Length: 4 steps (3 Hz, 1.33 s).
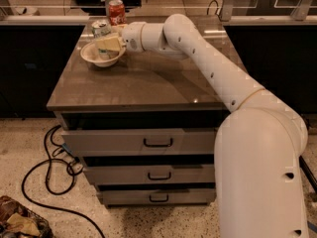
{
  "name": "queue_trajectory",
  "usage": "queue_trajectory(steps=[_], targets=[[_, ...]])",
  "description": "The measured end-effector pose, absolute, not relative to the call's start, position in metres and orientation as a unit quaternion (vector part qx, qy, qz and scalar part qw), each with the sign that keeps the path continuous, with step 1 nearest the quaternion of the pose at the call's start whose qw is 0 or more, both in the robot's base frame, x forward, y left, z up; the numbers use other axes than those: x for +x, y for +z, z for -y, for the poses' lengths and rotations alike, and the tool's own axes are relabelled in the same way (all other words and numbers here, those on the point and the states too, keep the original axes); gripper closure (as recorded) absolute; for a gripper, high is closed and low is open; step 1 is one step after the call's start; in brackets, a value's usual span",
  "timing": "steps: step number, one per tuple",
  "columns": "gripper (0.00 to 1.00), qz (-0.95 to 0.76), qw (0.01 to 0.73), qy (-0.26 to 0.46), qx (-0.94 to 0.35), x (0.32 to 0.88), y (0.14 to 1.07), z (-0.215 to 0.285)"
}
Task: Place 7up can into paper bowl
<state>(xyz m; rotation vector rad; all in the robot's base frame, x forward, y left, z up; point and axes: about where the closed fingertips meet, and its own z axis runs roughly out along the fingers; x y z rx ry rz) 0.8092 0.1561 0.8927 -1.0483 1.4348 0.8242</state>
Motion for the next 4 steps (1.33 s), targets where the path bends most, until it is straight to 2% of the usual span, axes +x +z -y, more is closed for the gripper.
queue_trajectory(steps=[2, 3, 4], targets=[[0.59, -0.607, 0.555, 0.353, -0.446, 0.808, 0.891, -0.163], [0.27, -0.606, 0.554, 0.355, -0.448, 0.806, 0.890, -0.167], [0.04, -0.605, 0.553, 0.356, -0.449, 0.806, 0.889, -0.170]])
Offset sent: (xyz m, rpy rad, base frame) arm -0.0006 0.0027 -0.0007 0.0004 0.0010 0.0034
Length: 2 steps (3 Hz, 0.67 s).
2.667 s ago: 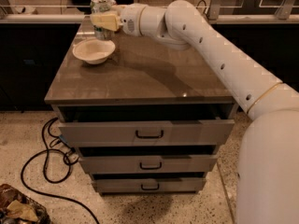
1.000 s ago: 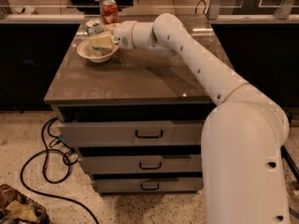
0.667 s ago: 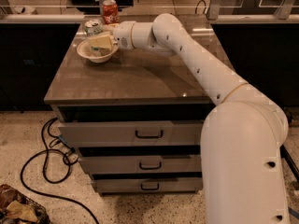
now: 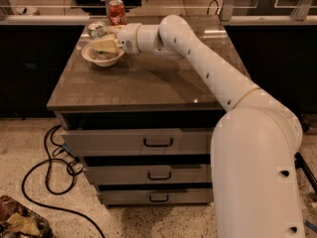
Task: Place 7up can into paper bowl
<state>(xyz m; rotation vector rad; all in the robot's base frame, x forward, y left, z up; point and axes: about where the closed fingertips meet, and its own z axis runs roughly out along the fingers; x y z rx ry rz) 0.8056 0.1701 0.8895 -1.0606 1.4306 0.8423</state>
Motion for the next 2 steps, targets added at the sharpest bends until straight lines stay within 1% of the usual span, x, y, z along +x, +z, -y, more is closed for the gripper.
queue_trajectory(steps=[1, 2], targets=[[0.00, -0.605, 0.552, 0.357, -0.449, 0.8050, 0.8890, -0.1719], [0.00, -0.605, 0.552, 0.357, -0.449, 0.8050, 0.8890, -0.1720]])
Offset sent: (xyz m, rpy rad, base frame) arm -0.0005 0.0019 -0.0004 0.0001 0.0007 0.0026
